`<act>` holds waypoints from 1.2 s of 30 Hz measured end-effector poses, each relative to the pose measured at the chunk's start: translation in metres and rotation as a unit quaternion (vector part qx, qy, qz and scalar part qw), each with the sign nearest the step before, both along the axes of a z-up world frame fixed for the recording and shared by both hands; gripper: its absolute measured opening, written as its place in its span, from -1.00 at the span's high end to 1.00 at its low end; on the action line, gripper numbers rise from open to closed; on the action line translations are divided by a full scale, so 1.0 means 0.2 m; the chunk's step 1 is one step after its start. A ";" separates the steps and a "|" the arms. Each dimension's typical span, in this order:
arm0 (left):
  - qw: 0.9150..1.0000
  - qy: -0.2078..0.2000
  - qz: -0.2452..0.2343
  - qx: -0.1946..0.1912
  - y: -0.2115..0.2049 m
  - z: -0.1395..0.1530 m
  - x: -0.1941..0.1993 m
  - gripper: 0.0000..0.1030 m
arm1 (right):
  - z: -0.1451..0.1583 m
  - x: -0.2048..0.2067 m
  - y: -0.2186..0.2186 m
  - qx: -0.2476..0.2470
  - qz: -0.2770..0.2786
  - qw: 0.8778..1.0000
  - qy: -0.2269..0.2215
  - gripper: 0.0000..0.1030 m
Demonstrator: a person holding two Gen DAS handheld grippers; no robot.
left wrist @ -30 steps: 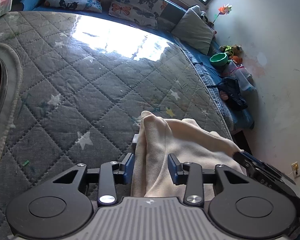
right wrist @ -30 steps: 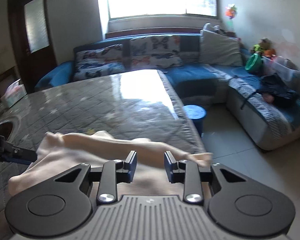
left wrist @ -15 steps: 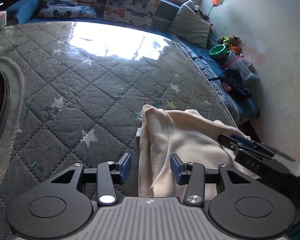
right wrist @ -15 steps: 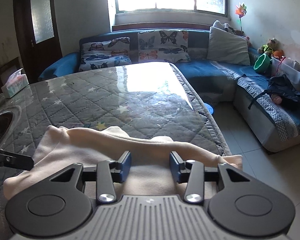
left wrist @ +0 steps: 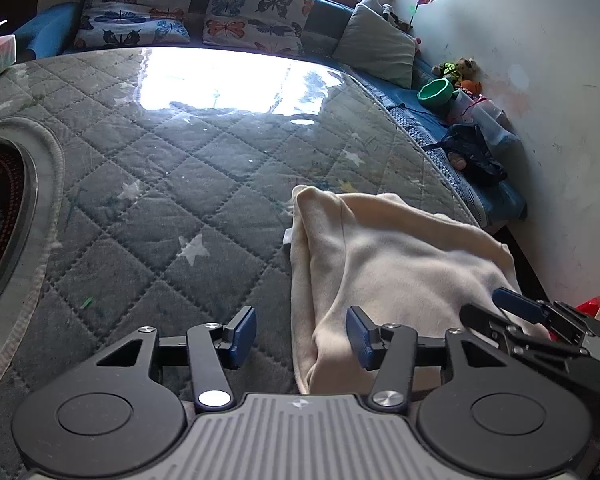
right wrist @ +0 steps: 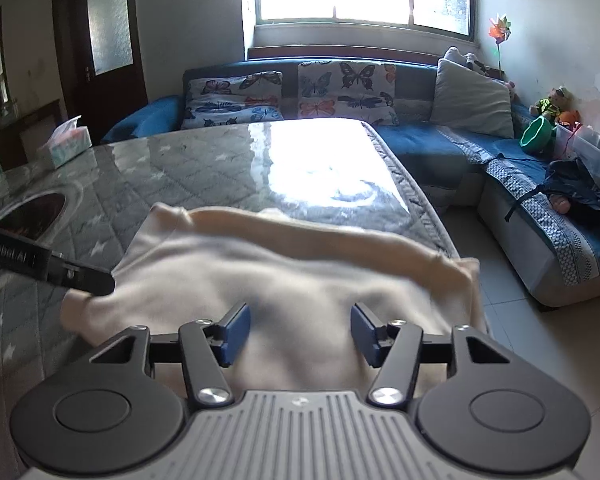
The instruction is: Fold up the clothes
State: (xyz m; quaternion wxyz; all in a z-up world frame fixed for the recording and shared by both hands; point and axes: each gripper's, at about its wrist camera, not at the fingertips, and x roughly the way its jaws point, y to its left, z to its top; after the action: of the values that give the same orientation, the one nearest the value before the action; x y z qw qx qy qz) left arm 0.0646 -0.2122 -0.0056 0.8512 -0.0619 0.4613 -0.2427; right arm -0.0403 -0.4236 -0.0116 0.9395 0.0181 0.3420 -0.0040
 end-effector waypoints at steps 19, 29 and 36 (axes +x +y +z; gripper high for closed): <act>0.999 -0.038 0.006 0.017 0.11 0.02 -0.14 -0.69 | 0.06 -0.16 0.14 -0.015 -0.016 0.999 -0.035 -0.88; 0.997 -0.080 0.007 0.023 0.19 0.05 -0.22 -1.00 | 0.09 -0.22 0.22 -0.050 -0.040 0.996 -0.054 -1.00; 0.994 -0.104 0.016 0.018 0.24 0.08 -0.28 -1.00 | 0.08 -0.25 0.26 -0.050 -0.032 0.997 -0.050 -1.00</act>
State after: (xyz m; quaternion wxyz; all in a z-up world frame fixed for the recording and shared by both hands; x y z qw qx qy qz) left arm 0.0083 -0.1651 0.0096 0.8993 -0.0285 0.3737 -0.2253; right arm -0.0895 -0.3723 0.0040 0.9545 -0.0184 0.2934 -0.0502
